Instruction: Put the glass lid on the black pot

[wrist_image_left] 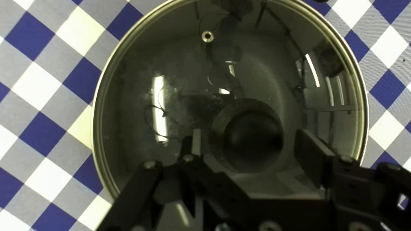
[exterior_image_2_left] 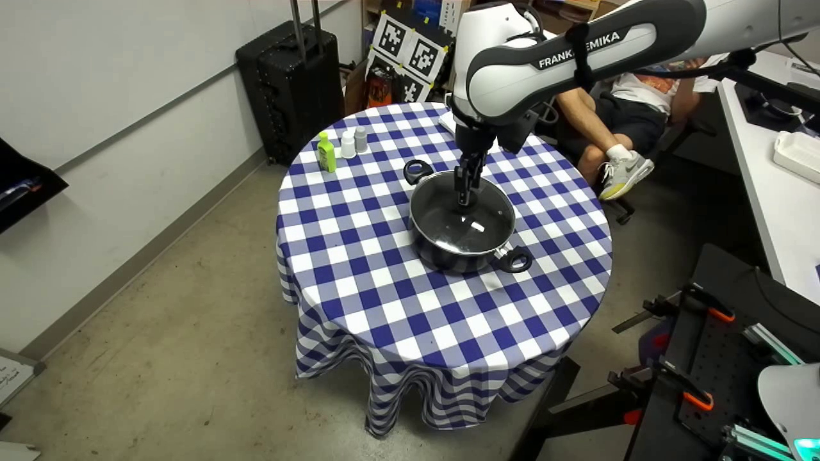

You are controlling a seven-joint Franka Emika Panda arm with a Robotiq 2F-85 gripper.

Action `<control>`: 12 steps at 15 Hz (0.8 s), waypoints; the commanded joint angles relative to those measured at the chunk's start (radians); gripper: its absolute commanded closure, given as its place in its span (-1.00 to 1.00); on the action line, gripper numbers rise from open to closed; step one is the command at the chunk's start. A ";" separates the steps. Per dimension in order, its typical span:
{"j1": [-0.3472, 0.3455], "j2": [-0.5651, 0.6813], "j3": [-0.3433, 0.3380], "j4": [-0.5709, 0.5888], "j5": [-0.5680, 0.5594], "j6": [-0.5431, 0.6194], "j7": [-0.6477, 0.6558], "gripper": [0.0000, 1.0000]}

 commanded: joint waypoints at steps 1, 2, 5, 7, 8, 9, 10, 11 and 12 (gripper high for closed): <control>0.007 0.008 -0.005 0.033 -0.002 -0.034 0.013 -0.99; 0.007 0.007 -0.005 0.033 -0.001 -0.035 0.014 -1.00; 0.005 -0.028 -0.007 -0.006 0.000 -0.039 0.018 -1.00; 0.002 -0.071 -0.006 -0.056 0.002 -0.044 0.019 -1.00; -0.004 -0.109 0.002 -0.099 0.003 -0.058 -0.004 -1.00; -0.001 -0.025 -0.003 -0.009 0.002 -0.039 0.002 -1.00; -0.001 -0.043 -0.003 -0.027 0.002 -0.047 0.001 -1.00; -0.001 -0.060 -0.003 -0.044 0.002 -0.051 0.001 -1.00; -0.001 -0.073 -0.003 -0.056 0.002 -0.053 0.001 -1.00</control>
